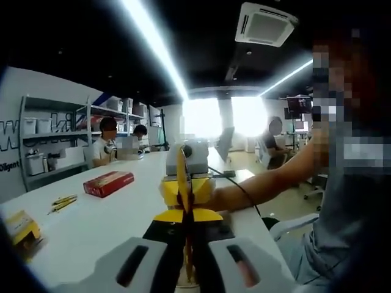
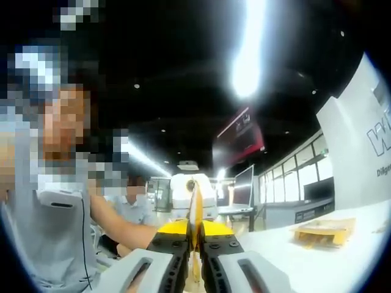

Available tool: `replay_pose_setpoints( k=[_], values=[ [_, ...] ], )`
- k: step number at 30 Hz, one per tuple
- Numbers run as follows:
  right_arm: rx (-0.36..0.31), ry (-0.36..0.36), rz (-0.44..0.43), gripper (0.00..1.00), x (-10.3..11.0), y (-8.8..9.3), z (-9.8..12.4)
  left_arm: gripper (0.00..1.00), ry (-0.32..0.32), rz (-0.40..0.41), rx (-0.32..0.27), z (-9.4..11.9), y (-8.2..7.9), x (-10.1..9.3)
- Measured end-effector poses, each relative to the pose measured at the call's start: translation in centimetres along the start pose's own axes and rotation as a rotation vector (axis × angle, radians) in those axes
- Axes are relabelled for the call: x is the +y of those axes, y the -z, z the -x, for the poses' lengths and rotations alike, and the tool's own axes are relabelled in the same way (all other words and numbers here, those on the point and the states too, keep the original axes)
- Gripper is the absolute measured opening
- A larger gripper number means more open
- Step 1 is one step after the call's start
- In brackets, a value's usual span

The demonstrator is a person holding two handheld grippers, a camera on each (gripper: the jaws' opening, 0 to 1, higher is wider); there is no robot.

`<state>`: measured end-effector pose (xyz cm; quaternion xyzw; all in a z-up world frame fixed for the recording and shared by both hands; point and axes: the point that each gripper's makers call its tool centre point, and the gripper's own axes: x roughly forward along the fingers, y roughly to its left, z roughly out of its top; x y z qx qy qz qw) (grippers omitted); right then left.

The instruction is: Tear open the coffee pouch, take out the coffee, and pour the coffee from the pouch into the cup

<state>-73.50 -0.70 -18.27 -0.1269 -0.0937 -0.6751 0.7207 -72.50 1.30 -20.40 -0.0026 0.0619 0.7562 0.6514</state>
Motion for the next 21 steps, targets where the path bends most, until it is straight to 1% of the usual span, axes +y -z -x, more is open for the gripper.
replay_pose_setpoints(
  k=[1,3,6,8,10,13,16,18,21],
  values=[
    [-0.003,0.002,0.000,0.06,-0.04,-0.05,0.06,0.05,-0.012,-0.008,-0.003,-0.03,-0.04,0.23],
    [0.003,0.001,0.001,0.06,0.00,0.08,0.12,0.05,0.000,0.019,0.011,-0.06,0.12,-0.02],
    [-0.002,-0.002,0.002,0.06,0.33,-0.01,0.00,0.06,0.000,-0.008,0.000,-0.03,-0.10,0.02],
    [-0.005,0.003,0.004,0.06,0.25,-0.09,0.06,0.08,0.001,0.002,-0.015,-0.07,-0.31,-0.01],
    [-0.001,-0.003,0.002,0.06,0.42,0.00,0.03,0.05,0.004,0.015,-0.004,-0.06,-0.23,-0.10],
    [0.002,-0.003,0.004,0.06,0.52,0.08,-0.08,0.04,-0.003,-0.007,0.004,-0.01,-0.18,-0.09],
    [0.004,0.000,0.005,0.06,0.28,0.10,0.00,0.04,-0.011,-0.009,0.007,0.02,-0.12,0.03],
    [-0.007,0.005,0.017,0.07,0.04,-0.07,0.02,0.04,-0.024,-0.020,-0.002,0.06,-0.25,0.18],
    [-0.025,-0.004,0.022,0.08,-0.05,-0.29,0.07,0.04,-0.022,-0.021,-0.012,0.02,-0.42,0.17]
  ],
)
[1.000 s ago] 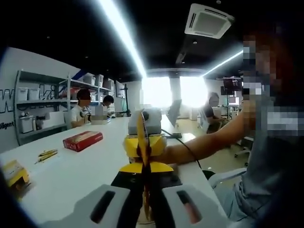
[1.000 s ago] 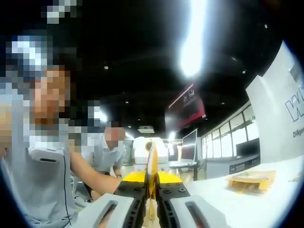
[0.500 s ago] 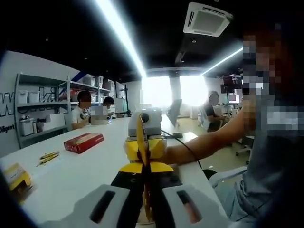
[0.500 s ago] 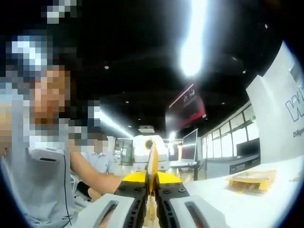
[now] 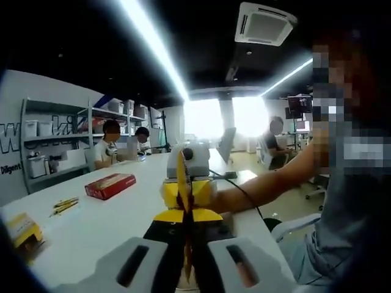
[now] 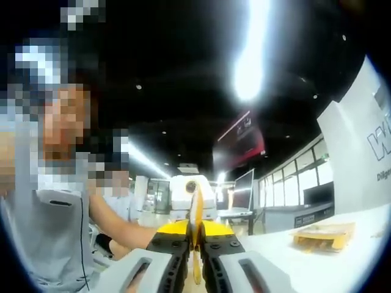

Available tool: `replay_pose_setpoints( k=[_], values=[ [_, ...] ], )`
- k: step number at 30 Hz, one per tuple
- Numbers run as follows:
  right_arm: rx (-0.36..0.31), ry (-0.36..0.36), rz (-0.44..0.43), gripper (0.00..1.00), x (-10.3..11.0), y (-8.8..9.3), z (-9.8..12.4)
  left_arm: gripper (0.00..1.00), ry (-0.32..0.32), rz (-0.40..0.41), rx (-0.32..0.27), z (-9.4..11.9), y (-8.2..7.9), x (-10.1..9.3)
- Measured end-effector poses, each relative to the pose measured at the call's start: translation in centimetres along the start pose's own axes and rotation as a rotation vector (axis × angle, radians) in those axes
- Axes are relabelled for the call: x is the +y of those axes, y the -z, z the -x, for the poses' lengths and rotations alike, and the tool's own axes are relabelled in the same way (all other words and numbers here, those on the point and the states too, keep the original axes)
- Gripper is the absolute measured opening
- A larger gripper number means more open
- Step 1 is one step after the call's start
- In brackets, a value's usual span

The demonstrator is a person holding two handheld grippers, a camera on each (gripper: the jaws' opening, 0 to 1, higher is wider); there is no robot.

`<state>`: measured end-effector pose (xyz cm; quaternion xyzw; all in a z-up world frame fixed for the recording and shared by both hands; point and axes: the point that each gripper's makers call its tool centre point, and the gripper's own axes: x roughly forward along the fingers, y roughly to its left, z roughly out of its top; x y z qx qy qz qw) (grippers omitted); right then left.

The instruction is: Tear open the coffee pouch, take out the coffee, and pour the coffee from the pouch into the cup

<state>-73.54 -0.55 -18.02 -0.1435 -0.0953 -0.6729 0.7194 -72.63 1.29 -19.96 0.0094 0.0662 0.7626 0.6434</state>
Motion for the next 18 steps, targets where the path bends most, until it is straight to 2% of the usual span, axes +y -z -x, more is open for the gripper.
replay_pose_setpoints(
  k=[3,5,9,18],
  values=[
    [-0.054,-0.001,0.009,0.10,0.0,-1.0,0.2,0.04,-0.005,-0.007,0.015,-0.1,0.2,0.0],
    [-0.073,0.006,0.023,0.12,-0.1,-1.6,0.4,0.04,-0.005,-0.003,0.042,-0.1,0.9,0.0],
    [-0.104,0.022,0.039,0.12,-0.2,-2.4,0.7,0.04,-0.006,0.001,0.049,-0.1,1.4,0.0],
    [-0.098,0.021,0.027,0.07,-0.1,-2.4,0.7,0.07,0.020,0.017,0.048,-0.2,1.3,-0.4]
  ],
)
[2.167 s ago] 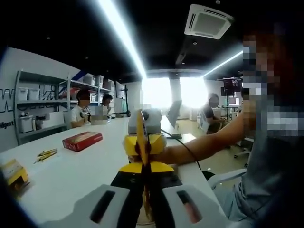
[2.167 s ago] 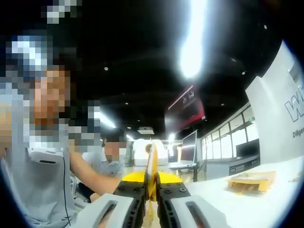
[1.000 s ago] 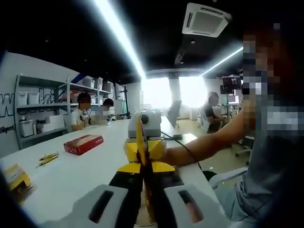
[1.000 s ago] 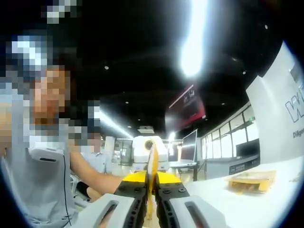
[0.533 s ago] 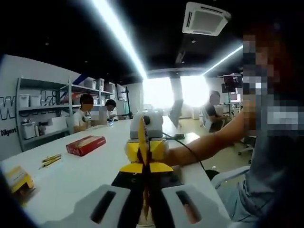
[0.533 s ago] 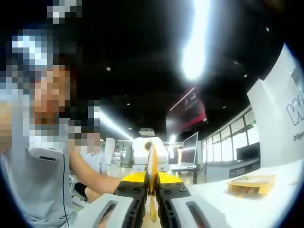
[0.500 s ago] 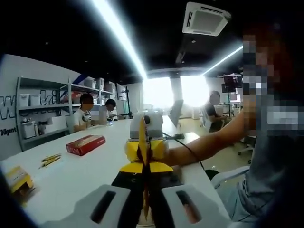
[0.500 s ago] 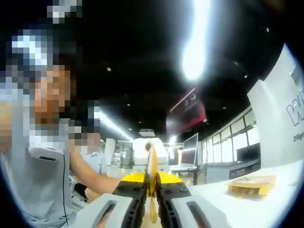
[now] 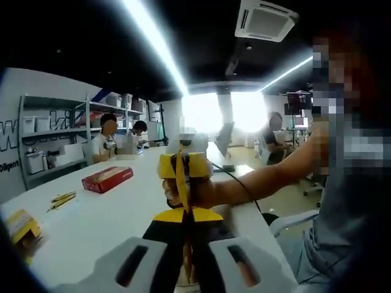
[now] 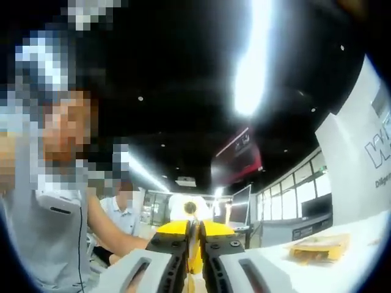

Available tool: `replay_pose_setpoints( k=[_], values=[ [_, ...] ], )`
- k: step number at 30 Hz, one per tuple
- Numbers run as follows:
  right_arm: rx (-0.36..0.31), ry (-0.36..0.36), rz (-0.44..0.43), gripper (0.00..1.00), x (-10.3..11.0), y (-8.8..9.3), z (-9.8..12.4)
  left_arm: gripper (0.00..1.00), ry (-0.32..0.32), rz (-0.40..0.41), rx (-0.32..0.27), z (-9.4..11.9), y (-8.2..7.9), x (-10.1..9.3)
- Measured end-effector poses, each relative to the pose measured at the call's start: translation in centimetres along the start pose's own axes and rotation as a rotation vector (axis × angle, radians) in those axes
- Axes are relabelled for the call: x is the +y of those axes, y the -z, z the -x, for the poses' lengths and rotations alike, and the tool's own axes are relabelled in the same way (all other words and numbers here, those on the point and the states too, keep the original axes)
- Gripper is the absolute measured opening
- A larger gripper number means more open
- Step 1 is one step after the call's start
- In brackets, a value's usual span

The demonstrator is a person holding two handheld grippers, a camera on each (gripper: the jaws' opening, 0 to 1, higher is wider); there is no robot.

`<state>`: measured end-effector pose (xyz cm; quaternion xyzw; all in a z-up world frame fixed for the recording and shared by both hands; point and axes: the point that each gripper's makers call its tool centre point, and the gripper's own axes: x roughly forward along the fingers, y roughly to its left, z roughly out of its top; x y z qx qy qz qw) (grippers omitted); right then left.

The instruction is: Tear open the coffee pouch, take out the coffee, and pour the coffee from the pouch into the cup

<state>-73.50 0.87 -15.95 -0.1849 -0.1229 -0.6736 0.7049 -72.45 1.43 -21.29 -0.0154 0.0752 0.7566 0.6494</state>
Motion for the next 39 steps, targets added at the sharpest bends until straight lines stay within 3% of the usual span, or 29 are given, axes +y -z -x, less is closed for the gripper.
replay_pose_setpoints(
  k=[2,5,25,28,29,39],
  values=[
    [0.003,0.000,-0.006,0.07,0.03,0.05,0.03,0.08,-0.001,0.006,-0.022,0.08,-0.44,0.08],
    [0.013,-0.005,-0.011,0.07,0.04,0.22,0.01,0.04,-0.007,0.014,0.002,0.12,-0.36,0.14],
    [0.005,-0.009,-0.012,0.07,-0.24,-0.12,0.36,0.09,0.009,-0.001,-0.021,-0.17,-0.73,-0.13],
    [0.017,-0.016,-0.014,0.07,0.19,0.21,0.06,0.05,0.006,0.000,-0.012,-0.08,-0.74,-0.24],
    [0.017,-0.015,-0.012,0.07,0.23,0.26,0.02,0.05,-0.005,-0.033,-0.011,-0.07,-0.73,-0.07],
    [0.013,-0.011,-0.011,0.07,0.06,0.11,0.12,0.06,-0.001,-0.021,-0.020,-0.11,-0.84,-0.15]
  ],
)
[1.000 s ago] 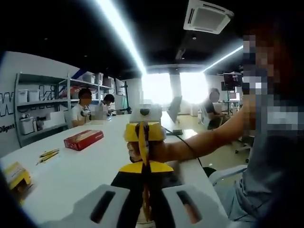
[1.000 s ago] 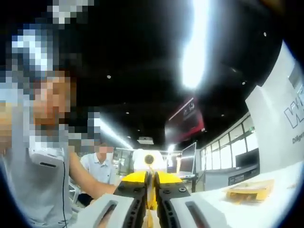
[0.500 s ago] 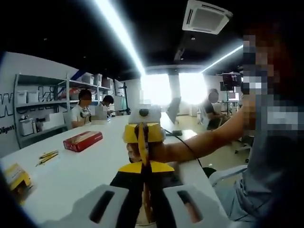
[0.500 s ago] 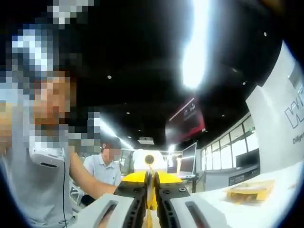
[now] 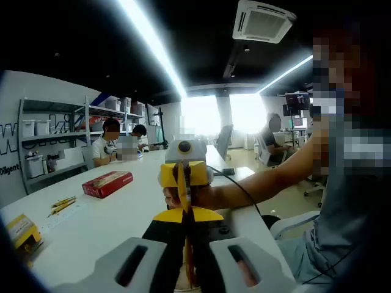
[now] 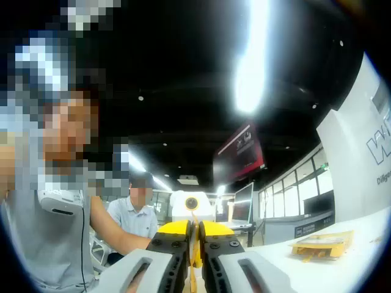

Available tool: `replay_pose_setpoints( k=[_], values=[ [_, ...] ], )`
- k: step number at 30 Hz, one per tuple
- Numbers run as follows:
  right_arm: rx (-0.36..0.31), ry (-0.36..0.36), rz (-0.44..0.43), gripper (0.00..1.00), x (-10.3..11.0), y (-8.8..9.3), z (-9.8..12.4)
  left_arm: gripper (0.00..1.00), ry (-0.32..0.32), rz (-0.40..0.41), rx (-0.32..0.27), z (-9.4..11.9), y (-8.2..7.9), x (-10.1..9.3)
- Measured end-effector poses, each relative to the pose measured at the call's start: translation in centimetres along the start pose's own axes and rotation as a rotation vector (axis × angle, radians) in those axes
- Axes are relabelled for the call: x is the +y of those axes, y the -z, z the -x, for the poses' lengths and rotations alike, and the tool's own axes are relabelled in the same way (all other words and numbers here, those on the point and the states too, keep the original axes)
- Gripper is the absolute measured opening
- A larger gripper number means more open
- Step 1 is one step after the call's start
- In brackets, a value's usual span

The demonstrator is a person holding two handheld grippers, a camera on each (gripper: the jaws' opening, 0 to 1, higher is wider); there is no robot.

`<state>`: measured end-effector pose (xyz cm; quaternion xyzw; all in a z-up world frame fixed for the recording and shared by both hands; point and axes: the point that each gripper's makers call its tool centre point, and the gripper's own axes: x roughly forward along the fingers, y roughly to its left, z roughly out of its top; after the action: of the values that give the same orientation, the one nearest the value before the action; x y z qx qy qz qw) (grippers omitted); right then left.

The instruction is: Tear open the coffee pouch, take out the coffee, and pour the coffee from the pouch into the cup

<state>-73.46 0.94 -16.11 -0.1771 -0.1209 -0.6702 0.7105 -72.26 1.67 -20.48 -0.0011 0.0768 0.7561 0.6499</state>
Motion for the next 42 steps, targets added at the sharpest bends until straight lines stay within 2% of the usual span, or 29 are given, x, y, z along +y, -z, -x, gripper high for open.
replay_pose_setpoints(
  k=[2,6,11,14,19,24,28,36,40,42],
  values=[
    [-0.004,0.003,0.001,0.07,-0.2,-0.1,0.1,0.07,0.000,-0.005,-0.008,0.0,-0.1,0.0],
    [0.001,0.000,0.001,0.07,-0.1,0.0,0.0,0.05,-0.003,-0.003,-0.003,0.0,-0.1,0.0],
    [-0.007,0.005,0.004,0.07,-0.1,-0.2,0.1,0.08,-0.009,-0.020,-0.021,-0.1,-0.5,0.2],
    [-0.006,0.000,0.004,0.07,0.1,-0.2,0.0,0.04,-0.004,-0.008,-0.006,-0.2,-0.5,0.1],
    [-0.022,0.004,0.007,0.07,0.0,-0.5,0.2,0.06,-0.003,-0.025,-0.009,-0.3,-0.7,0.2],
    [-0.020,0.001,0.009,0.07,0.1,-0.5,0.2,0.04,-0.002,-0.011,-0.002,-0.3,-0.7,0.2],
    [-0.037,-0.011,0.046,0.08,0.3,-0.5,-0.1,0.04,-0.007,-0.012,-0.015,-0.2,-0.9,0.3],
    [-0.060,-0.012,0.034,0.13,0.2,-1.0,0.0,0.04,-0.017,-0.018,-0.006,-0.1,-0.6,0.4],
    [-0.083,0.008,0.036,0.11,-0.2,-1.6,0.4,0.04,-0.015,-0.018,-0.005,-0.1,-0.7,0.3],
    [-0.087,0.010,0.038,0.06,-0.3,-1.7,0.6,0.04,-0.015,-0.019,-0.004,-0.1,-0.7,0.4]
  ],
)
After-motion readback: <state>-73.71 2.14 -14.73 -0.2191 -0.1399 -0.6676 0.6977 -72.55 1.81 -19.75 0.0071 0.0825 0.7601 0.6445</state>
